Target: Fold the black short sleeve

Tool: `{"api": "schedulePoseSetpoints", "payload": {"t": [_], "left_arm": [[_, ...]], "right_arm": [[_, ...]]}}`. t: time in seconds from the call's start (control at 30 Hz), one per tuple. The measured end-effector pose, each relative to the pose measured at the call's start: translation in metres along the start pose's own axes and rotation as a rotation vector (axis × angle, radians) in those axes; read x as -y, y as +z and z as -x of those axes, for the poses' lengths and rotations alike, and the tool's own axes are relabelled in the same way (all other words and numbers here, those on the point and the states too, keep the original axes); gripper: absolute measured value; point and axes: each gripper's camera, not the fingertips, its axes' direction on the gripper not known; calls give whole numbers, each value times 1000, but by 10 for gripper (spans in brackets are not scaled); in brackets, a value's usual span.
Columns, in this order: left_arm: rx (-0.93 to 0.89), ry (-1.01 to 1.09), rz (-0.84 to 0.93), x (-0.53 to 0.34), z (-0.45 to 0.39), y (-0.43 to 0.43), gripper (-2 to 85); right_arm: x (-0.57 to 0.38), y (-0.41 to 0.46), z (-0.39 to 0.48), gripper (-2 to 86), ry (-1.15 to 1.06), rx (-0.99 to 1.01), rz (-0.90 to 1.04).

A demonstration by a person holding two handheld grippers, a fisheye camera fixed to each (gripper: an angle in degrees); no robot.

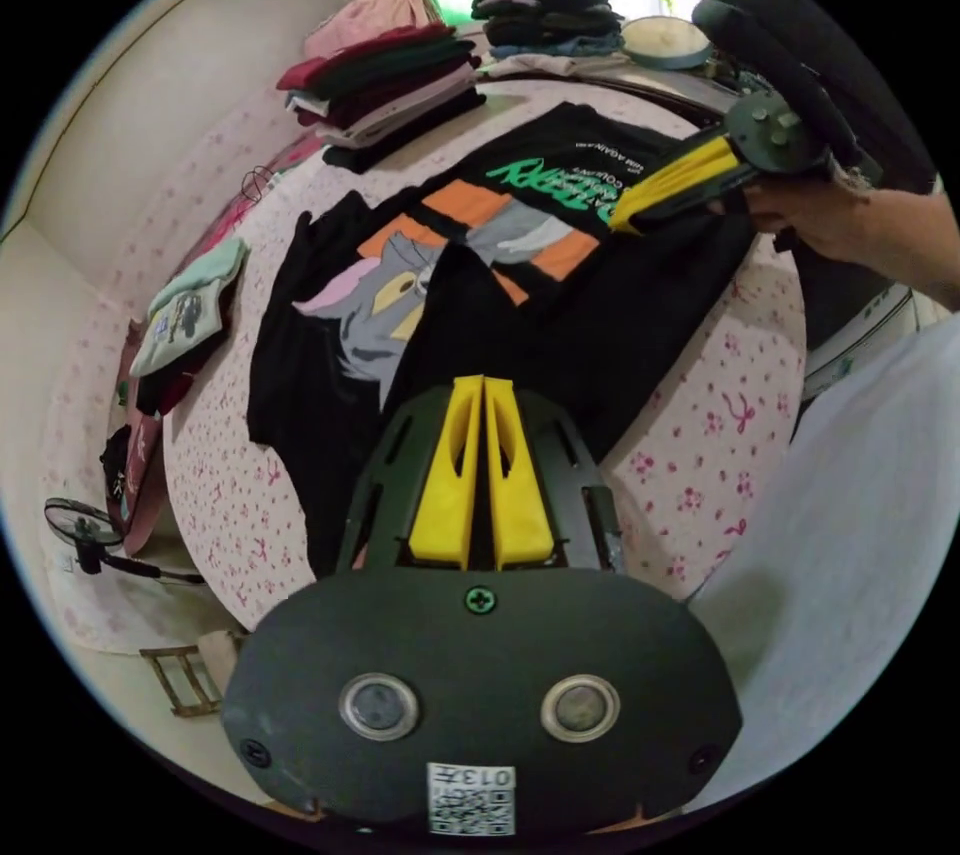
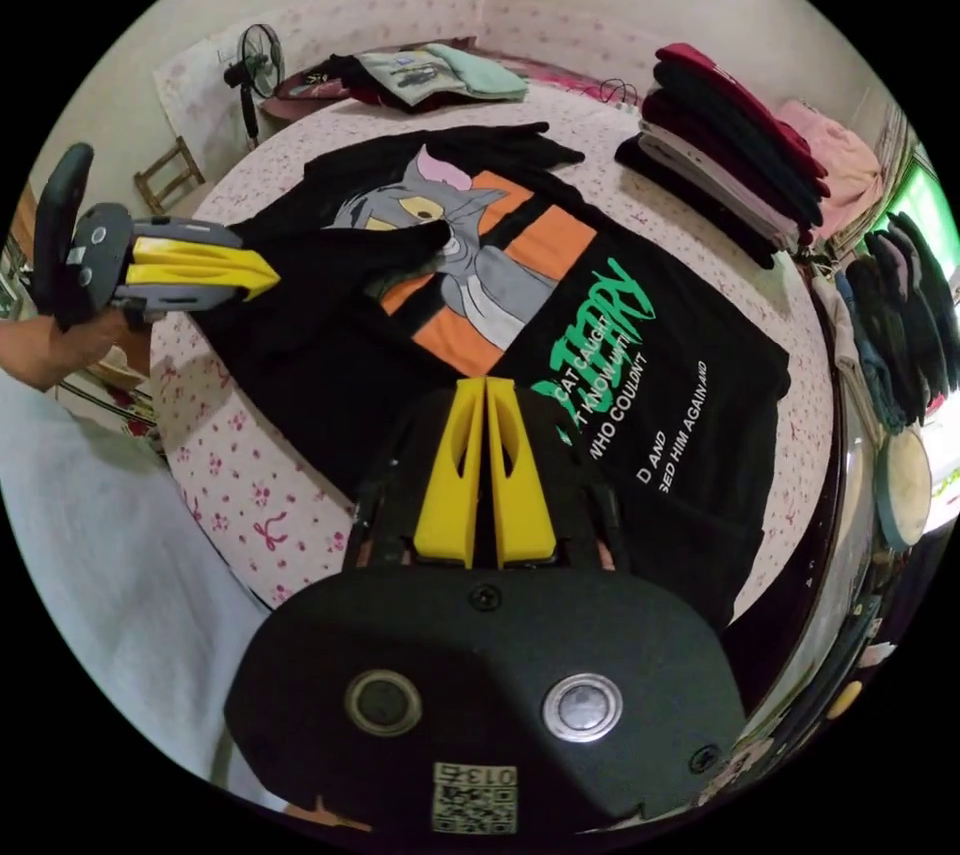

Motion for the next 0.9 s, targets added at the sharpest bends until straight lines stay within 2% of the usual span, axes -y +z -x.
{"api": "schedulePoseSetpoints", "payload": {"t": [0.1, 0.2, 0.3, 0.4, 0.5, 0.57, 0.67, 0.9], "left_arm": [[-30, 18, 78, 18, -10, 36, -4], [-45, -4, 75, 18, -9, 44, -4], [-21, 30, 43, 16, -17, 37, -4], [28, 41, 22, 16, -25, 36, -4], [-13, 65, 65, 18, -33, 51, -4], [-7, 59, 89, 18, -35, 61, -4], [-37, 33, 9, 23, -35, 49, -3], [-156, 346, -86, 51, -116, 41, -3]], "right_arm": [[-7, 1, -13, -1, 16, -22, 47], [-11, -13, -34, -1, 66, -38, 56], [-27, -46, -68, -1, 185, -150, -35], [-54, -60, -118, 2, 327, -206, 0], [-90, -75, -166, 8, 465, -251, 37], [-108, -79, -188, 15, 523, -235, 69], [-128, -87, -214, 25, 589, -194, 68], [-133, -90, -235, 33, 611, -134, 72]]}}
